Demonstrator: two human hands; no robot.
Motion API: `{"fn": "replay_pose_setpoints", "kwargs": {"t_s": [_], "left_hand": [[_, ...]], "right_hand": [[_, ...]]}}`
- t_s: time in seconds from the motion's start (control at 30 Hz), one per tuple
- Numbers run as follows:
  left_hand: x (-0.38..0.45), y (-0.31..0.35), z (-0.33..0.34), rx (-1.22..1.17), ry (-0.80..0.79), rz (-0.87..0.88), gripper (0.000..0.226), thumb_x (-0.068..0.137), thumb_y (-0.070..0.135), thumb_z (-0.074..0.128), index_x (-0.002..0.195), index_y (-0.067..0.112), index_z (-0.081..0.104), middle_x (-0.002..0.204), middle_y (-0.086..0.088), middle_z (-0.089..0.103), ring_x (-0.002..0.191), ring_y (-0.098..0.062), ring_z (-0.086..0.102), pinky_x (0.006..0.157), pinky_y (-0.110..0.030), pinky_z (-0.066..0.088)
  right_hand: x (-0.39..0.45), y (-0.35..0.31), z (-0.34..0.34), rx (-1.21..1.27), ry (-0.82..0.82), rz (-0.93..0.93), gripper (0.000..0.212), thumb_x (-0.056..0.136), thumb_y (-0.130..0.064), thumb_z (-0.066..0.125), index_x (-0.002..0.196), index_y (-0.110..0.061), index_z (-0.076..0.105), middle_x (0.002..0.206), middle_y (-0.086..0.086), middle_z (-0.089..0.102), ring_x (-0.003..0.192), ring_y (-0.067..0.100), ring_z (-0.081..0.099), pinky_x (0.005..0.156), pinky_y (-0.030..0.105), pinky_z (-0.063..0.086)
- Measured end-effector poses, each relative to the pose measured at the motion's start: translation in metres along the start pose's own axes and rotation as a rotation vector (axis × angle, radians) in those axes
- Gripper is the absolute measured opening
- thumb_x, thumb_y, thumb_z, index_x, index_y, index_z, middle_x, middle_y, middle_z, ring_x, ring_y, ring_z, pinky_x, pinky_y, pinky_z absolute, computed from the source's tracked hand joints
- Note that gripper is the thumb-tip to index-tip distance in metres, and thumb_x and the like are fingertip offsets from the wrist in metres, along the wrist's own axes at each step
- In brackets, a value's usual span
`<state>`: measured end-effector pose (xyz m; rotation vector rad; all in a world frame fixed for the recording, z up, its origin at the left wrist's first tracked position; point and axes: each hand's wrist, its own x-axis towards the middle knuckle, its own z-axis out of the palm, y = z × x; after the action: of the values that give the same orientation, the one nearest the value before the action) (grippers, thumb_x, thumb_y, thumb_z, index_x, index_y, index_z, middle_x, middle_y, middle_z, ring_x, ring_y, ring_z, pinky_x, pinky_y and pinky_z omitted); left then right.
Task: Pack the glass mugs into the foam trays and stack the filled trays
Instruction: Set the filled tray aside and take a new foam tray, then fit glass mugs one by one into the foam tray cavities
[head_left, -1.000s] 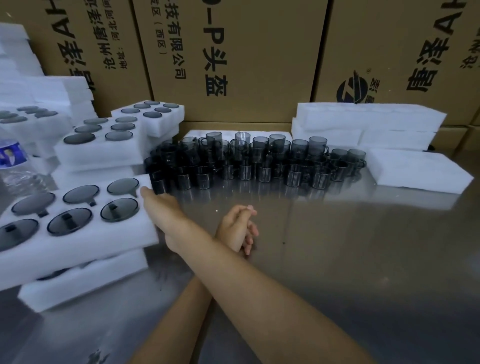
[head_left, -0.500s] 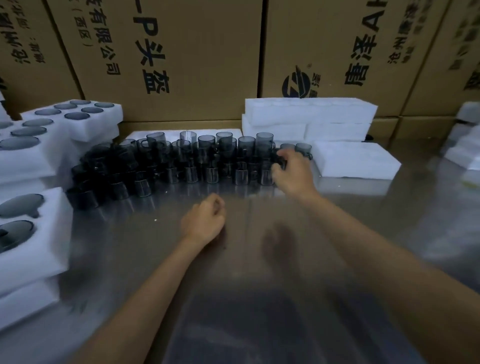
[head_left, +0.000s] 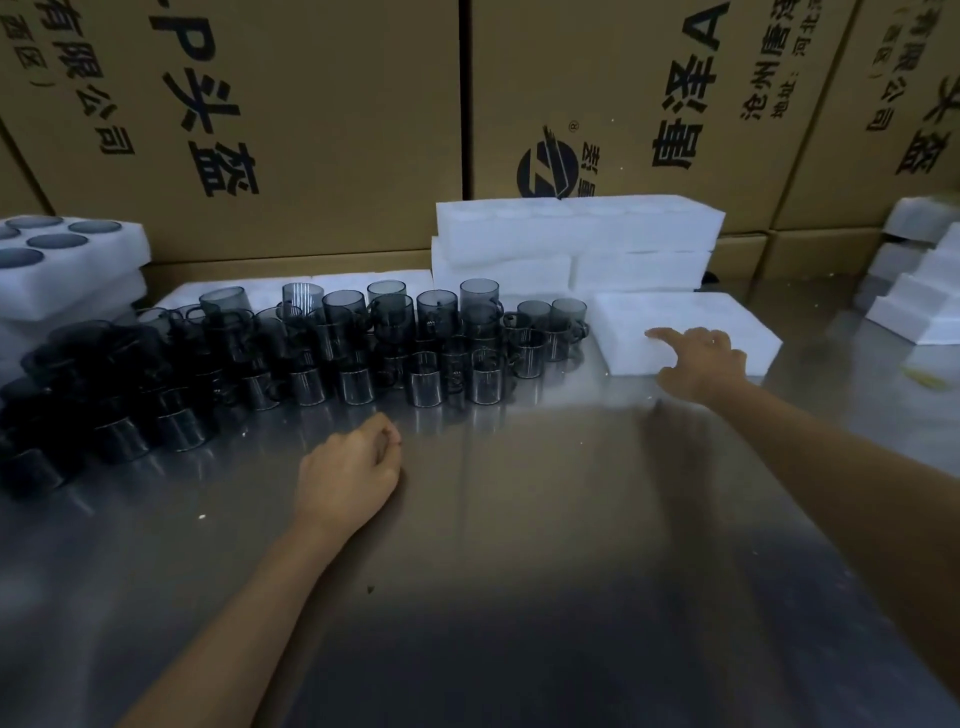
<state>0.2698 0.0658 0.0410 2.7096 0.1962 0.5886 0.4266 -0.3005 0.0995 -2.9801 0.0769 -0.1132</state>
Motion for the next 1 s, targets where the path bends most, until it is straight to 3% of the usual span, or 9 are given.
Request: {"fn": "replay_pose_setpoints", "kwargs": {"t_s": [0.13, 0.23, 0.37, 0.43, 0.5, 0.6, 0.73, 0.9, 1.0], "left_hand": [[0.0, -0.002, 0.001, -0.024, -0.007, -0.024, 0.009, 0.096, 0.028, 0.051, 0.097, 0.031, 0.06, 0.076, 0.011, 0.065, 0.07, -0.015, 0.053, 0.064, -0.031, 0.036], [0.0, 0.0, 0.0, -0.033, -0.01, -0.033, 0.01, 0.095, 0.027, 0.05, 0.096, 0.03, 0.06, 0.075, 0.01, 0.064, 0.075, -0.019, 0.058, 0.065, -0.031, 0.036], [-0.004, 0.004, -0.005, -0.044, -0.021, -0.029, 0.011, 0.095, 0.026, 0.05, 0.096, 0.029, 0.061, 0.072, 0.012, 0.061, 0.072, -0.016, 0.055, 0.064, -0.031, 0.035], [-0.005, 0.005, -0.007, -0.068, -0.025, -0.036, 0.012, 0.095, 0.027, 0.05, 0.094, 0.032, 0.061, 0.072, 0.014, 0.061, 0.075, -0.017, 0.058, 0.065, -0.031, 0.035], [-0.007, 0.006, -0.009, -0.17, -0.019, -0.046, 0.011, 0.095, 0.033, 0.051, 0.091, 0.035, 0.061, 0.071, 0.014, 0.061, 0.075, -0.014, 0.06, 0.065, -0.031, 0.037], [-0.011, 0.008, -0.016, -0.6, -0.037, -0.079, 0.013, 0.096, 0.041, 0.054, 0.089, 0.036, 0.064, 0.073, 0.011, 0.064, 0.074, -0.01, 0.062, 0.069, -0.032, 0.044], [-0.017, 0.011, -0.03, -1.027, -0.123, -0.211, 0.03, 0.078, 0.055, 0.057, 0.091, 0.034, 0.073, 0.083, 0.012, 0.071, 0.077, -0.008, 0.065, 0.066, -0.028, 0.044], [-0.014, 0.001, -0.039, -1.133, -0.156, -0.28, 0.021, 0.083, 0.038, 0.063, 0.086, 0.025, 0.079, 0.093, 0.014, 0.075, 0.083, 0.002, 0.068, 0.077, -0.024, 0.047], [-0.014, -0.001, -0.037, -1.132, -0.156, -0.214, 0.014, 0.082, 0.026, 0.065, 0.087, 0.021, 0.078, 0.093, 0.005, 0.075, 0.085, -0.004, 0.068, 0.073, -0.017, 0.051]], "right_hand": [[-0.005, -0.001, -0.003, -0.029, 0.11, -0.046, 0.034, 0.096, -0.025, 0.051, 0.129, -0.03, 0.052, 0.118, 0.014, 0.048, 0.115, 0.034, 0.046, 0.109, 0.045, 0.025], [-0.023, -0.003, -0.017, 0.025, -0.023, -0.069, 0.023, 0.094, -0.026, 0.053, 0.114, -0.036, 0.056, 0.114, 0.006, 0.05, 0.103, 0.028, 0.049, 0.105, 0.043, 0.025], [-0.069, -0.012, -0.04, 0.082, -0.204, -0.18, 0.018, 0.091, -0.026, 0.06, 0.099, -0.042, 0.058, 0.117, -0.005, 0.056, 0.116, 0.022, 0.052, 0.107, 0.043, 0.031], [-0.101, -0.024, -0.049, 0.107, -0.317, -0.284, 0.02, 0.088, -0.028, 0.066, 0.094, -0.046, 0.059, 0.109, -0.011, 0.058, 0.102, 0.008, 0.055, 0.106, 0.042, 0.036], [-0.136, -0.043, -0.055, 0.108, -0.426, -0.424, 0.022, 0.086, -0.03, 0.07, 0.092, -0.05, 0.061, 0.099, -0.021, 0.055, 0.087, -0.009, 0.051, 0.102, 0.037, 0.04], [-0.182, -0.08, -0.056, 0.09, -0.486, -0.617, 0.022, 0.087, -0.035, 0.07, 0.101, -0.05, 0.065, 0.089, -0.024, 0.054, 0.082, -0.019, 0.047, 0.094, 0.025, 0.04], [-0.225, -0.135, -0.049, 0.194, -0.542, -0.819, 0.027, 0.09, -0.032, 0.07, 0.117, -0.038, 0.067, 0.081, -0.025, 0.054, 0.078, -0.009, 0.049, 0.077, 0.011, 0.038], [-0.221, -0.17, -0.058, 0.339, -0.632, -0.845, 0.018, 0.092, -0.042, 0.066, 0.109, -0.038, 0.072, 0.081, -0.01, 0.068, 0.074, 0.005, 0.061, 0.077, 0.02, 0.048], [-0.182, -0.184, -0.063, 0.657, -0.456, -0.718, 0.012, 0.094, -0.032, 0.066, 0.101, -0.025, 0.074, 0.072, -0.003, 0.07, 0.067, 0.008, 0.062, 0.068, 0.025, 0.051]]}}
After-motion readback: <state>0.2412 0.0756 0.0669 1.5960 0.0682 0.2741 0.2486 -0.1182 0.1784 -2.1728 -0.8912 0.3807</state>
